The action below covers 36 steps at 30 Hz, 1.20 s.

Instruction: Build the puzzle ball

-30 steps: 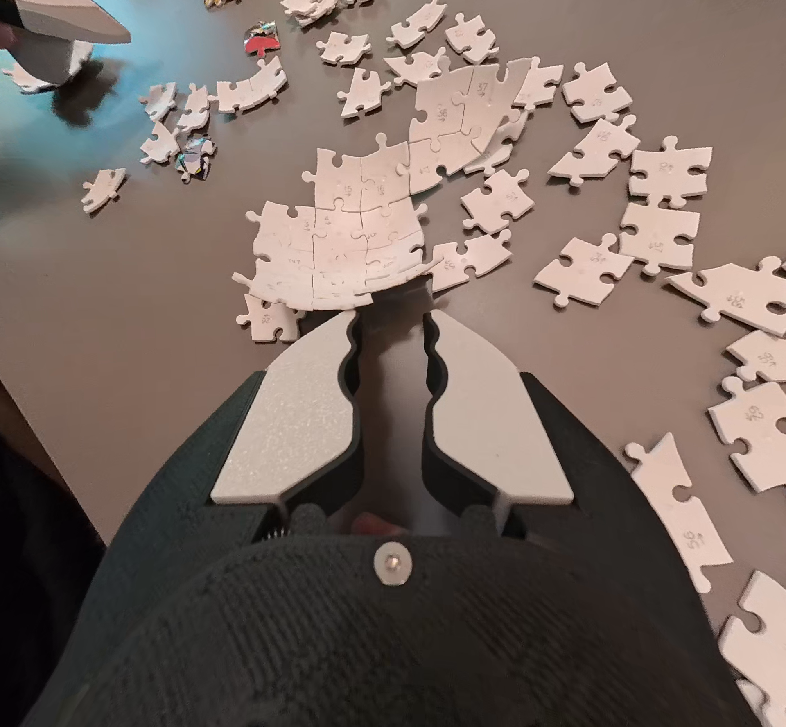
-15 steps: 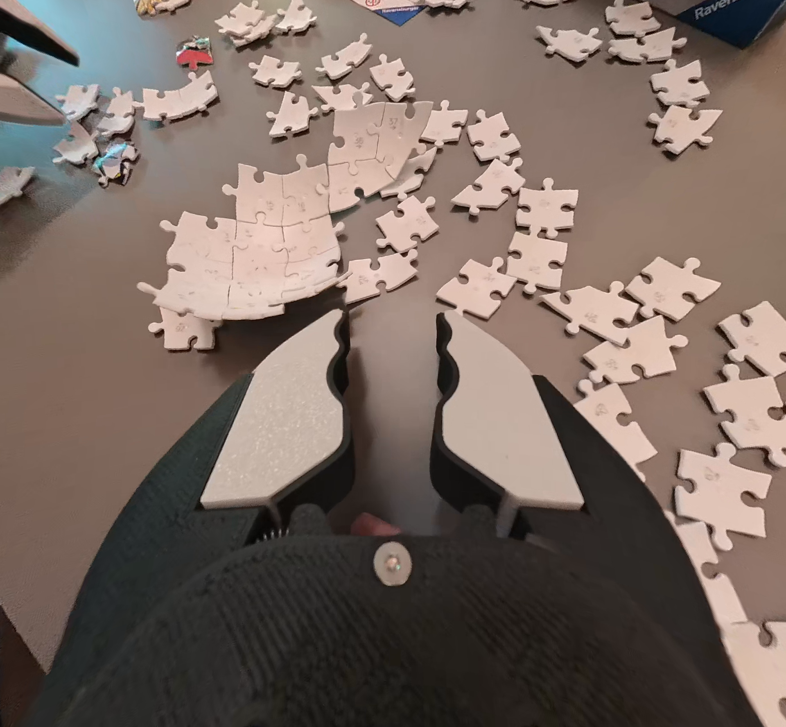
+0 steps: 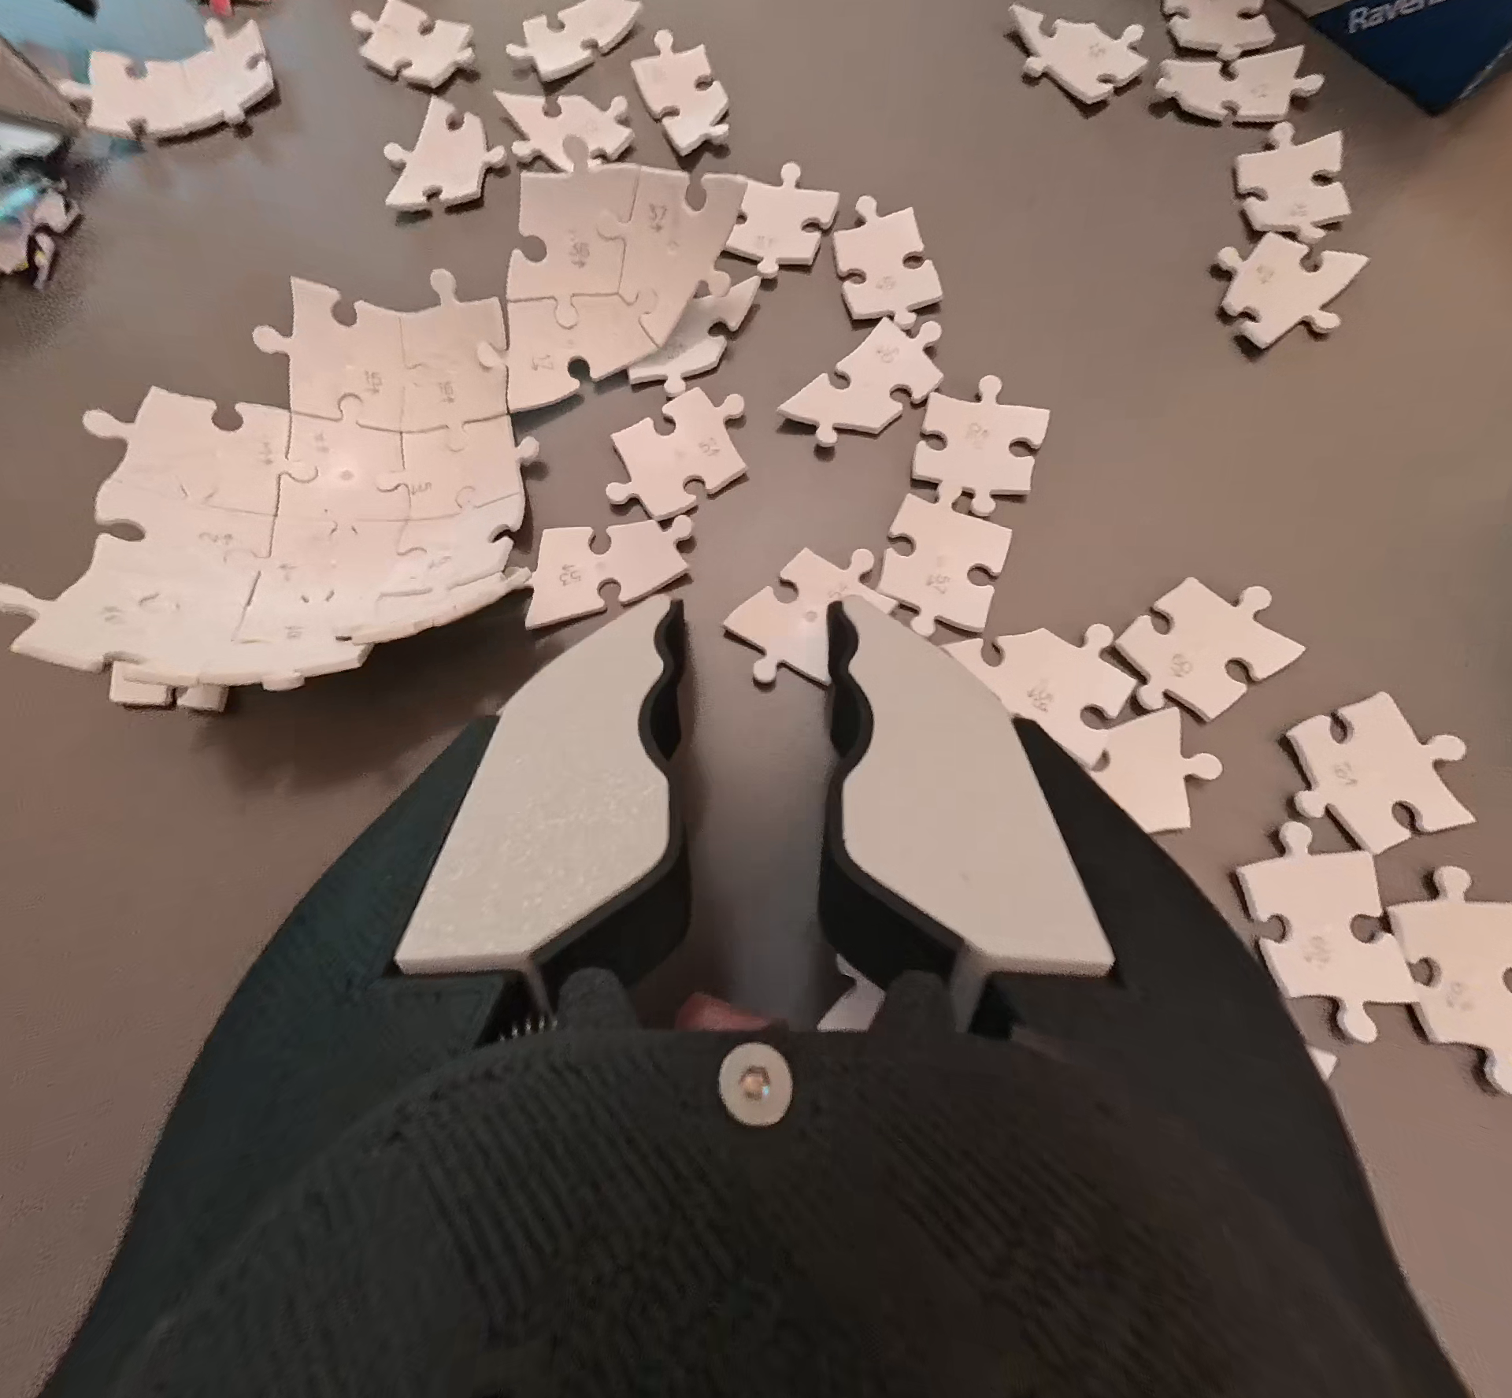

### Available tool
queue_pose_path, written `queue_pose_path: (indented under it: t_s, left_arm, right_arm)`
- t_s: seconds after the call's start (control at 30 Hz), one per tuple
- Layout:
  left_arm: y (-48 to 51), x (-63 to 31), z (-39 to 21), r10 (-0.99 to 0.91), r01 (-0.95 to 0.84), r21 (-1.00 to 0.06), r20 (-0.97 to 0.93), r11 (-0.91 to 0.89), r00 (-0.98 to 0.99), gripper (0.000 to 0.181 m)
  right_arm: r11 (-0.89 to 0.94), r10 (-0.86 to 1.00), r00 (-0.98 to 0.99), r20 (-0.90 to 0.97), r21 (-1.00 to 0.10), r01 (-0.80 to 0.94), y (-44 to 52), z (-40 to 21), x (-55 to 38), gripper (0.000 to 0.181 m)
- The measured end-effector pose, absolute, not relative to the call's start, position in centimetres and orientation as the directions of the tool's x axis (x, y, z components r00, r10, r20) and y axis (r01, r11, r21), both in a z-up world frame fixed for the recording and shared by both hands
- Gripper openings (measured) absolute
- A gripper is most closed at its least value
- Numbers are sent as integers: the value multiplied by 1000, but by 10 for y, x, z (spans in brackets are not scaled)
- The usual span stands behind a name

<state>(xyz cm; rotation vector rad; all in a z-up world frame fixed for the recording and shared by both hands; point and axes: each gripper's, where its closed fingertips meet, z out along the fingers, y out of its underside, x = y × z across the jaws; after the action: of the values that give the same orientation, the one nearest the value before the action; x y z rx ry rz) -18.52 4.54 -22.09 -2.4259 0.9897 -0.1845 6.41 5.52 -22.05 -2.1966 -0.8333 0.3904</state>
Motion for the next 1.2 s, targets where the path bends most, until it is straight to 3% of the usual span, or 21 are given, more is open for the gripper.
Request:
queue_pose_path:
  t_s: [0.47, 0.83, 1.2]
  left_arm:
    - [44, -170, -227, -680, -620, -471, -57, -628, 731, 25]
    - [28, -157, -222, -804, -764, -439, -142, -472, 578, 9]
    - [-16, -139, -222, -945, -889, -388, -111, -245, 309, 8]
  right_arm:
    - [-458, 732, 681, 20, -727, 512, 47, -222, 58, 41]
    - [-458, 731, 682, 18, -727, 511, 46, -222, 58, 42]
    - [-473, 723, 691, -2, -730, 494, 46, -221, 62, 37]
